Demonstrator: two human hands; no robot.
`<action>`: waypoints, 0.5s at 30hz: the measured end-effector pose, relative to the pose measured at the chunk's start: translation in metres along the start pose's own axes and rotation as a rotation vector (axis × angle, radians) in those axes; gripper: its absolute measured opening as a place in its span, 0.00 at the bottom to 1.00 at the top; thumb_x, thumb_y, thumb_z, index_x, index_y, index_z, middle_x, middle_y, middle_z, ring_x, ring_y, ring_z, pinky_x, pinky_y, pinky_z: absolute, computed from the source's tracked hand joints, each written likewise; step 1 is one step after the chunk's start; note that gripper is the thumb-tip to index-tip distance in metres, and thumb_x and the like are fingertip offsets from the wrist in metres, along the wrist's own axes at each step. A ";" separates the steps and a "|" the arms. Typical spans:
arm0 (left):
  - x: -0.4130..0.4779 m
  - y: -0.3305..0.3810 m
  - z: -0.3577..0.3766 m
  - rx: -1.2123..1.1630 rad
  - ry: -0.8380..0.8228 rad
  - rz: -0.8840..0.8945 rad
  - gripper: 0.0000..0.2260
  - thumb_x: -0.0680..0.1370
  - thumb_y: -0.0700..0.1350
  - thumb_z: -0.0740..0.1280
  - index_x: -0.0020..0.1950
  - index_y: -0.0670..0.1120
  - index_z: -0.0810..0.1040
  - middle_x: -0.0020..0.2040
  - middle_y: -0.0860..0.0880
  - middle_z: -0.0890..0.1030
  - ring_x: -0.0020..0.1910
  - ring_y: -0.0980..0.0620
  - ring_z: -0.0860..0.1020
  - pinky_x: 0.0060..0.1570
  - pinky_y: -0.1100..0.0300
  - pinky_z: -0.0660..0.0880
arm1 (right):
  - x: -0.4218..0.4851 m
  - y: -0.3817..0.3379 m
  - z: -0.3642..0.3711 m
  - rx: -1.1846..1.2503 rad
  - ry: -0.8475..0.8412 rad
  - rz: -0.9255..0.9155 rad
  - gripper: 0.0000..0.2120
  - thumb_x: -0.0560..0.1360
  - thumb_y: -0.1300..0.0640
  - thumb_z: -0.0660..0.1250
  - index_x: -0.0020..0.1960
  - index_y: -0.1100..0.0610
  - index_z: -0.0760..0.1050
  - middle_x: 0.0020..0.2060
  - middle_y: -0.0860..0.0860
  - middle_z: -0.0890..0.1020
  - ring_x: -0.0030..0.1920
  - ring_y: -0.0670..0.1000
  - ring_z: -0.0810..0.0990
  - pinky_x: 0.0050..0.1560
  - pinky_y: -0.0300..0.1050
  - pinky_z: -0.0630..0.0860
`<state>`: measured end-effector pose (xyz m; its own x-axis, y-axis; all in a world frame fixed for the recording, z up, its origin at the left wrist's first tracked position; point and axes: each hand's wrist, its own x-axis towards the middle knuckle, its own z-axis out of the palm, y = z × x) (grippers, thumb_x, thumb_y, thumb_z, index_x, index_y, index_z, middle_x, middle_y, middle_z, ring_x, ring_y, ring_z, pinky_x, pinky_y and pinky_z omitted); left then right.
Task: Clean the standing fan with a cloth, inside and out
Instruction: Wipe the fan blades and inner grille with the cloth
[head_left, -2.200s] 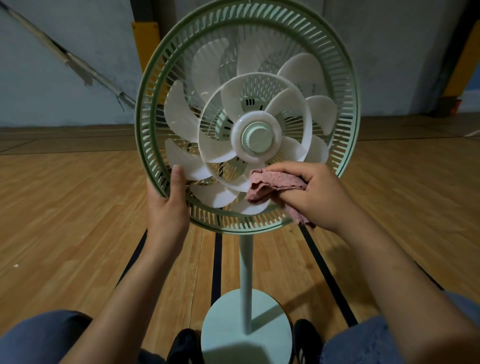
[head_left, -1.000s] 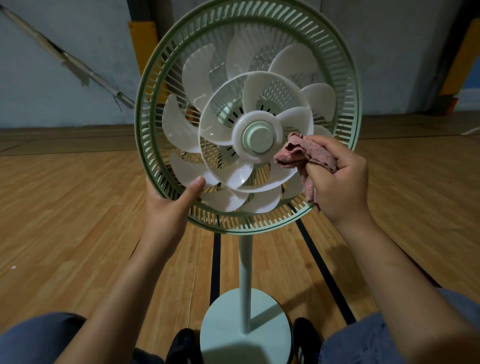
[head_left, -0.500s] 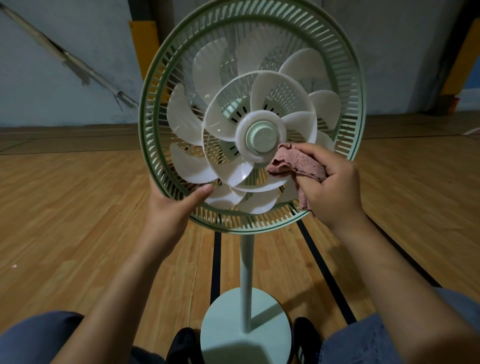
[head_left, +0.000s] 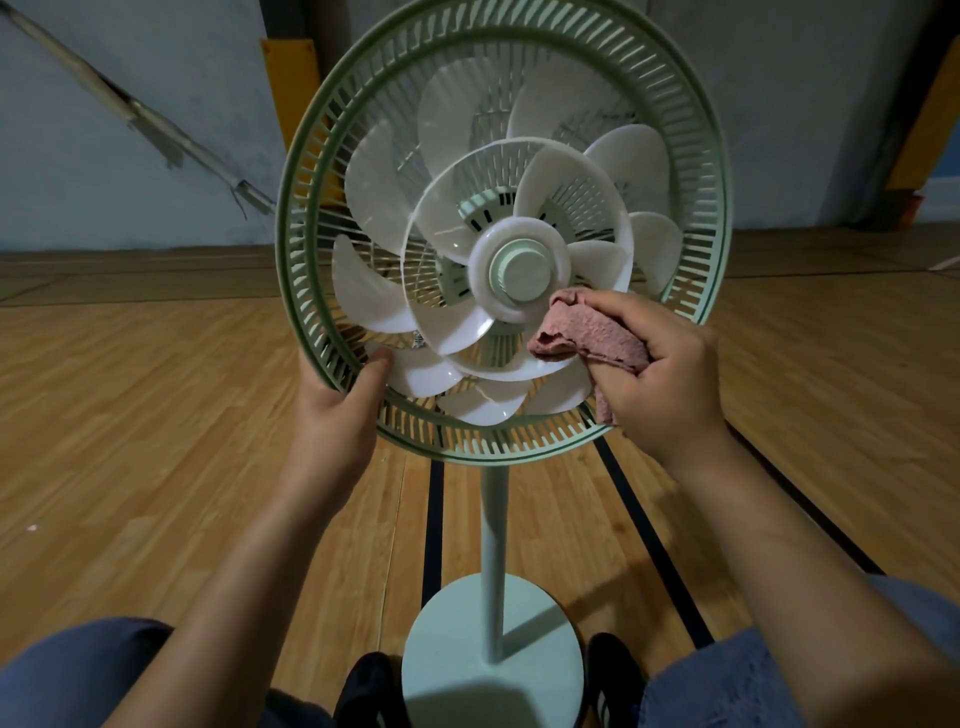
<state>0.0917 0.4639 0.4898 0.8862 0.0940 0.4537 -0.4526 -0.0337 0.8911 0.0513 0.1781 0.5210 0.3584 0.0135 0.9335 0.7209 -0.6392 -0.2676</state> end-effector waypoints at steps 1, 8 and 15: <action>0.000 0.000 0.001 0.002 0.004 0.000 0.17 0.86 0.44 0.68 0.75 0.44 0.73 0.63 0.48 0.85 0.61 0.48 0.85 0.61 0.49 0.82 | -0.001 -0.001 0.001 -0.016 -0.014 -0.026 0.24 0.72 0.74 0.73 0.65 0.59 0.84 0.54 0.52 0.87 0.51 0.49 0.87 0.51 0.47 0.84; 0.000 0.000 0.000 -0.049 0.011 0.016 0.17 0.86 0.41 0.68 0.75 0.45 0.74 0.62 0.50 0.86 0.61 0.50 0.86 0.59 0.56 0.84 | -0.004 0.002 0.001 -0.112 -0.132 -0.090 0.19 0.74 0.65 0.73 0.65 0.60 0.82 0.54 0.56 0.86 0.51 0.56 0.86 0.45 0.57 0.82; 0.002 -0.003 0.003 -0.076 0.021 0.034 0.22 0.81 0.45 0.72 0.74 0.44 0.75 0.61 0.48 0.86 0.59 0.49 0.86 0.55 0.59 0.84 | -0.009 -0.006 0.007 -0.264 -0.196 -0.013 0.20 0.76 0.60 0.71 0.67 0.55 0.81 0.48 0.49 0.82 0.43 0.54 0.82 0.37 0.46 0.77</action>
<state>0.0946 0.4612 0.4881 0.8681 0.1154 0.4828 -0.4896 0.0386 0.8711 0.0480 0.1873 0.5128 0.4764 0.1544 0.8655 0.5566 -0.8151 -0.1610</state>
